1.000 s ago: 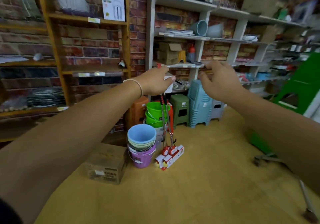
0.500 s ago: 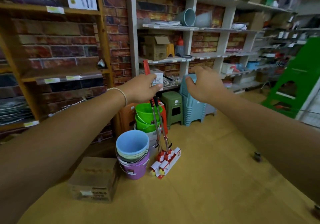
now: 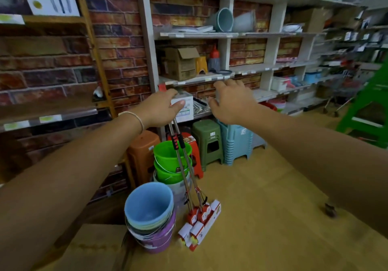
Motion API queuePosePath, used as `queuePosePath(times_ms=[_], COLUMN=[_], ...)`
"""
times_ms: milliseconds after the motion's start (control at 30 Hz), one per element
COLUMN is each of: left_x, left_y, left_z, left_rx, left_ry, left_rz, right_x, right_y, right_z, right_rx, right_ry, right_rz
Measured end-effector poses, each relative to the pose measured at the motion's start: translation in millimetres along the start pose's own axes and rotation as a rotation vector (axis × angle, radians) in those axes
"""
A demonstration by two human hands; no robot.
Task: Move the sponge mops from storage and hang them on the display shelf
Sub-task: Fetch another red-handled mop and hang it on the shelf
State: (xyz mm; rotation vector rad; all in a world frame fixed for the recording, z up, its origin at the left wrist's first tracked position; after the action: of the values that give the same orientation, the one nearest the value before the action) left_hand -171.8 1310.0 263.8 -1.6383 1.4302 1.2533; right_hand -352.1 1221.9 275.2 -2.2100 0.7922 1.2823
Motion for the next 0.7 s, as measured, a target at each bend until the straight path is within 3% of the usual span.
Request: queuePosePath(times_ms=[400,700], left_x=[117.6,194.2], left_y=[-49.0,-116.8], left_z=[-143.6,-305.7], left_rx=[-0.007,0.013], left_ry=[-0.093,-0.160], left_rz=[0.038,-0.010], right_x=[125.1,218.0], right_y=[62.4,98.9], right_z=[-110.3,-252.7], right_rx=[0.103,0.143], right_ry=[-0.153,-0.227], right_rz=[0.042,0.064])
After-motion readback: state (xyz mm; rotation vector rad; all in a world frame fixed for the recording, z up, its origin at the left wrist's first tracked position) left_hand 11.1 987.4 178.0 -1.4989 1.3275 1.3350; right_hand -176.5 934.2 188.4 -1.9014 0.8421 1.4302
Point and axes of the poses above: each hand's wrist, its own z-axis away from the middle knuckle, its own x-axis out of the palm, y = z × x, the point moved 4 cm from there along -z, towards the middle knuckle, and after that the axes turned 4 degrees about -z, right-handed, at the moved point
